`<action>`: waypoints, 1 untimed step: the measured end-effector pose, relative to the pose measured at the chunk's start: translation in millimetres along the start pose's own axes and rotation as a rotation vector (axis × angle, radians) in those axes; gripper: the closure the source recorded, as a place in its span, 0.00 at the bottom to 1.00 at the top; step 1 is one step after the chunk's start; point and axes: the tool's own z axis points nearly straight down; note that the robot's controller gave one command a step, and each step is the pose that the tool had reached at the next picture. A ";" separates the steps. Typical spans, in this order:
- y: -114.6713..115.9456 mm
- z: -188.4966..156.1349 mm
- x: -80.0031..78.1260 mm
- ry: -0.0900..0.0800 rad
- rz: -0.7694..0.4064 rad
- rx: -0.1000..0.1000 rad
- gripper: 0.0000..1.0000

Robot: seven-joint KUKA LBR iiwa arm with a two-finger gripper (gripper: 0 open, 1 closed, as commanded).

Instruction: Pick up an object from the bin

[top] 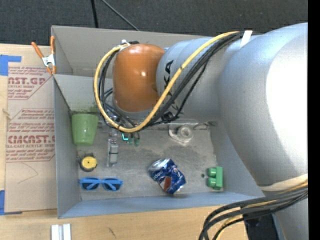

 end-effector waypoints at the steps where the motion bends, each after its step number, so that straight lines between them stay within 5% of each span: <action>1: 12.1 63.0 71.5 0.005 0.012 0.002 0.00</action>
Offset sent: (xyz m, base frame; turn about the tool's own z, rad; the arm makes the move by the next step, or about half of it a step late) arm -0.0668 0.0103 -0.0579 0.0159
